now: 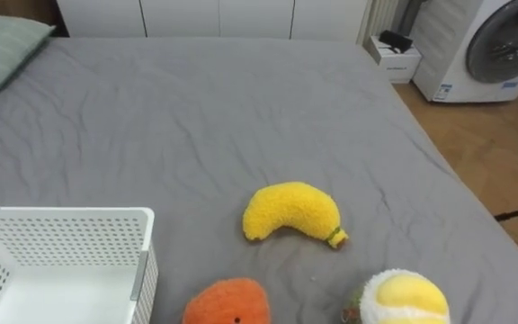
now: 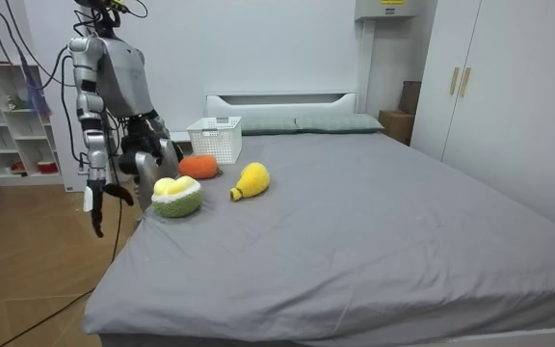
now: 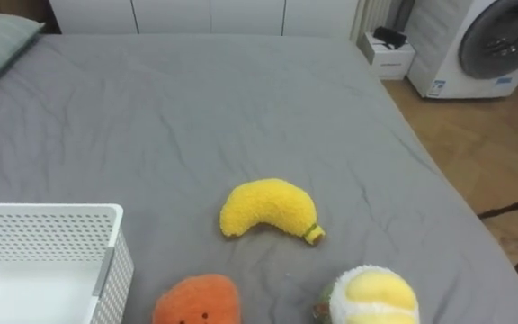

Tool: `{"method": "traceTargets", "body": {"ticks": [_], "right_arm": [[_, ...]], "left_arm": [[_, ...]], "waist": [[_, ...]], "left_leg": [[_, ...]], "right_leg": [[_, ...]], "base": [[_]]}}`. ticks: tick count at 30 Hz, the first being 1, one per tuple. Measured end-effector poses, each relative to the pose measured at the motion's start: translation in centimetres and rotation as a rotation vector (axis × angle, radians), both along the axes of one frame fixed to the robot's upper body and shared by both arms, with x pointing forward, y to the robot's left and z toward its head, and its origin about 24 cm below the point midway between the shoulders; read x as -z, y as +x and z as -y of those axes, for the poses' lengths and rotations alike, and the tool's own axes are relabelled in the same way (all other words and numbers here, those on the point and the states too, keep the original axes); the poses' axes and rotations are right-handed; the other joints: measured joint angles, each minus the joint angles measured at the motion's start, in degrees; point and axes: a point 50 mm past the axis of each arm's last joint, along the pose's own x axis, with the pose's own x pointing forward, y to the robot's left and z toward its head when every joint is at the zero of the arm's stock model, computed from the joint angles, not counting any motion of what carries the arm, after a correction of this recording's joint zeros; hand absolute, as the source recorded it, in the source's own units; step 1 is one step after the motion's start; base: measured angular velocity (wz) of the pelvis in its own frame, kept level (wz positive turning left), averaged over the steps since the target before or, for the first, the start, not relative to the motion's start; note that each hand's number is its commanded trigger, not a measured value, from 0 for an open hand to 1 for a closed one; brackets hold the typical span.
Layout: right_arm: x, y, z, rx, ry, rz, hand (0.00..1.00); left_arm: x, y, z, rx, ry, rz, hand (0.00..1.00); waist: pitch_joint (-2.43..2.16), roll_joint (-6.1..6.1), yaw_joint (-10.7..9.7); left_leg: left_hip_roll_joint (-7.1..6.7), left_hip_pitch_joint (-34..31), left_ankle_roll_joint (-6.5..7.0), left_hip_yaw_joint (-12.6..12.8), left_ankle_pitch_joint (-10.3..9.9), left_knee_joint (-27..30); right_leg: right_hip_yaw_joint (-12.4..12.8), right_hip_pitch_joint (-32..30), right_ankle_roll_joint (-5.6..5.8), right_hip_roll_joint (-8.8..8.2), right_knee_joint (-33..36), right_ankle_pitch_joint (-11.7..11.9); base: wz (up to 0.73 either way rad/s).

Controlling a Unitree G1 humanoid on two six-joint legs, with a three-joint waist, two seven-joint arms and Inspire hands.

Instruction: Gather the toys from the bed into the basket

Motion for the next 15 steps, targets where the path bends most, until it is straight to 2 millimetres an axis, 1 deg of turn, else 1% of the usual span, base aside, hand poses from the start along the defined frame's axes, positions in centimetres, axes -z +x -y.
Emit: {"method": "traceTargets", "body": {"ticks": [1,2,4,5,7,8,9,10,11,12,13,15], "right_arm": [[-0.7,1.5,1.6,0.002,-0.075,0.043,0.0],[-1.1,2.3,2.4,-0.003,-0.112,0.065,0.0],[-2.9,6.1,4.9,-0.02,-0.253,0.17,0.0],[-3.4,7.1,5.3,-0.04,-0.286,0.193,0.0],[-5.8,11.0,6.3,-0.133,-0.419,0.313,0.0],[-6.4,11.9,6.5,-0.153,-0.449,0.345,0.0],[-7.7,13.8,6.7,-0.199,-0.511,0.403,0.0],[-9.3,15.5,6.7,-0.244,-0.576,0.466,0.0],[-10.2,16.3,6.6,-0.279,-0.612,0.494,0.0],[-11.8,17.9,6.2,-0.351,-0.675,0.562,0.0],[-13.3,19.2,5.7,-0.415,-0.73,0.629,0.0],[-14.8,20.6,4.8,-0.499,-0.782,0.696,0.0]], "left_arm": [[-0.2,0.1,-0.5,0.002,0.015,0.003,0.0],[-0.3,0.1,-0.8,0.005,0.022,0.007,0.0],[-0.5,0.2,-1.5,0.004,0.041,0.015,0.0],[-0.5,0.2,-1.5,0.007,0.043,0.016,0.0],[-0.5,0.6,-1.5,0.024,0.042,0.022,0.0],[-0.5,0.7,-1.5,0.028,0.041,0.026,0.0],[-0.5,1.0,-1.4,0.038,0.043,0.032,0.0],[-0.5,1.2,-1.4,0.046,0.048,0.039,0.0],[-0.5,1.3,-1.3,0.055,0.05,0.041,0.0],[-0.5,1.4,-1.3,0.075,0.052,0.044,0.0],[-0.5,1.6,-1.3,0.084,0.055,0.051,0.0],[-0.5,1.8,-1.3,0.088,0.057,0.063,0.0]], "waist": [[0.04,-0.18,0.0],[0.01,-0.25,0.04],[0.01,-0.76,0.02],[-0.01,-0.94,0.04],[0.01,-1.18,0.99],[-0.01,-1.08,1.0],[-0.04,-1.21,1.1],[0.0,-0.86,1.44],[0.07,-1.27,1.61],[0.48,-1.25,1.76],[0.37,-1.17,2.0],[0.45,-1.12,2.3]], "left_leg": [[0.01,-0.19,0.01,0.19,0.01,0.03],[0.05,-0.34,0.01,0.35,0.01,0.03],[0.09,-1.01,0.01,0.47,0.08,0.02],[0.1,-1.01,0.01,0.5,0.12,0.02],[0.1,-1.29,-0.02,0.76,0.25,-0.03],[0.13,-1.46,-0.05,0.76,0.27,-0.02],[0.15,-1.62,-0.06,0.68,0.28,-0.03],[0.21,-1.83,-0.07,0.69,0.28,-0.07],[0.22,-1.89,-0.08,0.74,0.29,-0.09],[0.28,-2.13,-0.1,0.74,0.28,-0.09],[0.36,-2.71,-0.14,0.73,0.31,-0.02],[0.5,-3.2,-0.21,0.72,0.34,-0.02]], "right_leg": [[0.14,-0.2,0.04,0.02,0.03,0.08],[0.28,-0.38,0.04,0.06,0.11,0.1],[0.38,-1.29,0.06,0.13,0.13,0.26],[0.39,-1.4,0.09,0.14,0.08,0.31],[0.98,-1.99,0.11,0.36,0.04,0.37],[1.06,-2.15,0.08,0.42,0.04,0.45],[0.96,-2.17,0.13,0.45,0.07,0.59],[0.94,-2.32,0.16,0.5,0.04,0.61],[1.03,-2.4,0.17,0.53,0.04,0.62],[1.08,-2.56,0.17,0.61,-0.03,0.63],[1.08,-3.16,0.15,0.66,0.03,0.66],[1.0,-3.43,0.11,0.76,0.01,0.74]], "base": [[-0.07],[-0.06],[-0.03],[0.0],[-0.04],[0.0],[0.04],[0.04],[0.0],[0.0],[0.0],[0.02]]}}
